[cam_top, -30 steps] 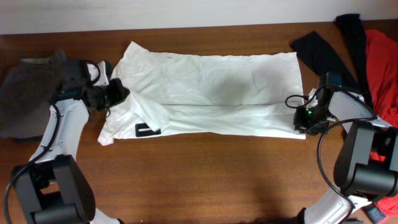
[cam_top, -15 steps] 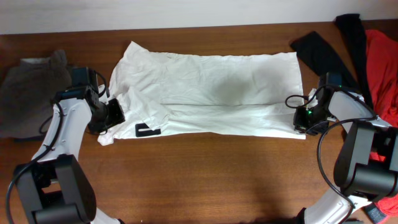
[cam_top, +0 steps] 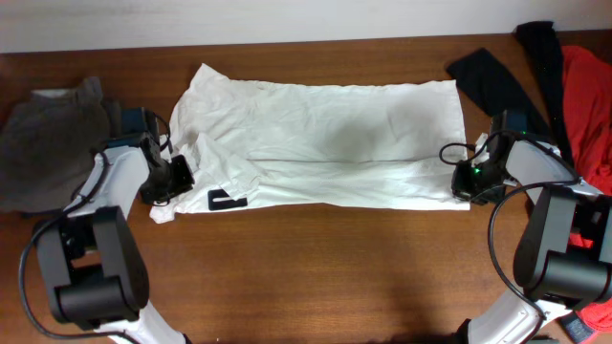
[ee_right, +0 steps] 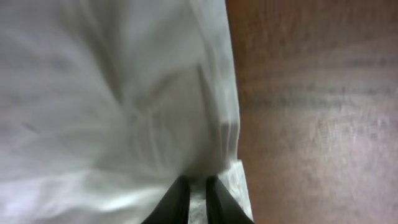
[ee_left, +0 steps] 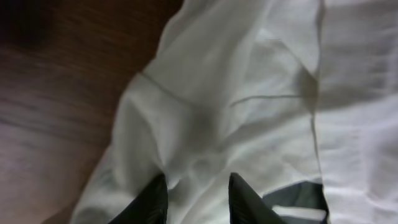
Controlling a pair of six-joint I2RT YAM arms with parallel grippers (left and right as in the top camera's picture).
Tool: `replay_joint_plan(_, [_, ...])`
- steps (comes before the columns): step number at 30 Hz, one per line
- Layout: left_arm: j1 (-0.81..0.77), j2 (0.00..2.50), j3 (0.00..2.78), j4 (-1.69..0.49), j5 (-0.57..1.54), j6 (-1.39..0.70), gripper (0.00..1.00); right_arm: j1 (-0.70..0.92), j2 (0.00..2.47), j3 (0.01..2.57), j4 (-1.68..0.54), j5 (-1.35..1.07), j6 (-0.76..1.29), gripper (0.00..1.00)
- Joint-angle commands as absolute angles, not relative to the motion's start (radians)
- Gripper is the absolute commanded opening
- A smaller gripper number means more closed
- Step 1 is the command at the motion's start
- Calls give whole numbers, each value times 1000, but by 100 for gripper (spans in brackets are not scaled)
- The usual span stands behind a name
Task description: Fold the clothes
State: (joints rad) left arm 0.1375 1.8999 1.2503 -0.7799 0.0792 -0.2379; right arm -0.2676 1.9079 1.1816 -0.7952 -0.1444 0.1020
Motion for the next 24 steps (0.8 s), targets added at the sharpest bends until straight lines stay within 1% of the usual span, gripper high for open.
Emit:
replay_joint_plan(1, [138,1931,1240,-770,108,-222,33,-269,1936,1174,-786,-162,103,15])
replay_joint_plan(4, [138,1950,1239,-785,94,-221,33,-269,1937,1174,-828,-161,101,15])
replay_joint_plan(7, [138,1980,1238,-823,34,-220,33,-269,1937,1174,-887,-142,102,15])
replay_joint_plan(12, [139,2017,1225,-907,-13,-220,32,-271,1937,1174,-1018,7,122,15])
replay_joint_plan(16, [146,2020,1225,-994,-95,-256,15,-271,1937,1174,-1094,80,167,14])
replay_joint_plan(19, [159,2020,1225,-1052,-170,-315,5,-271,1937,1174,-1144,116,192,14])
replay_joint_plan(21, [168,2020,1225,-1082,-173,-334,0,-271,1937,1174,-1176,152,222,13])
replay_joint_plan(23, [167,2019,1225,-1094,-155,-333,0,-271,1936,1174,-1181,136,223,8])
replay_joint_plan(24, [165,2019,1225,-1093,-137,-333,0,-271,1935,1174,-1178,129,223,8])
